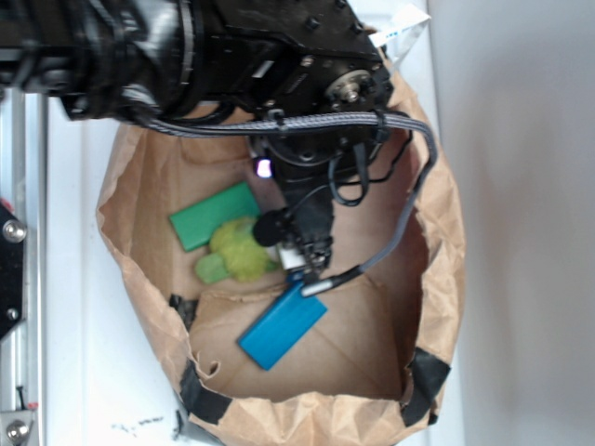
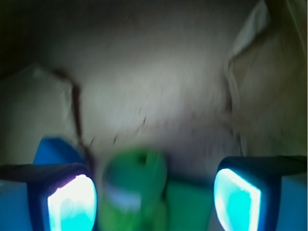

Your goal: Grab the green animal.

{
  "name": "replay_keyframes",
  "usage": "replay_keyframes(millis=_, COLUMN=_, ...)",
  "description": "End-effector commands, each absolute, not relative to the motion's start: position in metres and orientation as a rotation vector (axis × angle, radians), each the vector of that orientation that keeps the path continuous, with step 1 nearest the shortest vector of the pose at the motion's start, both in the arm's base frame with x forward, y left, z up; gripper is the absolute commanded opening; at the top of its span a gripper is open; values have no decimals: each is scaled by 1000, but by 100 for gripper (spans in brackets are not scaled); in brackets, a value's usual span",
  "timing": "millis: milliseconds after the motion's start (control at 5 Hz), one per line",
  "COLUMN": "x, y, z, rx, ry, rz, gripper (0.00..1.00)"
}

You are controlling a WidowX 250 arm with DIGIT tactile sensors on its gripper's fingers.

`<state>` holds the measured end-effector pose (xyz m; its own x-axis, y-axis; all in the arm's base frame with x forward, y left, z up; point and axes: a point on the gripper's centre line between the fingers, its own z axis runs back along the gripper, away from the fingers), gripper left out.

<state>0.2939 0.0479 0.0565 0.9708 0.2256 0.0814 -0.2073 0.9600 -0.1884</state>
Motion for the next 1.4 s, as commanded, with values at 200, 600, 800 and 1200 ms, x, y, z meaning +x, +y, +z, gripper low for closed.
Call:
replay_keyframes(millis=200, x=279, y=34, z=56, rx=-149, ry=-198, rz=139, gripper=100)
replay_keyframes(millis=600, x=262, y=33, z=71, rx=-146, ry=-173, rz=128, gripper=100)
replay_keyframes(millis=800, x=250, y=29, z=86, rx=-176, ry=-155, rz=117, gripper=100)
replay_keyframes(millis=1200, x=239, y=17, z=79, rx=-149, ry=-164, rz=101, gripper=100)
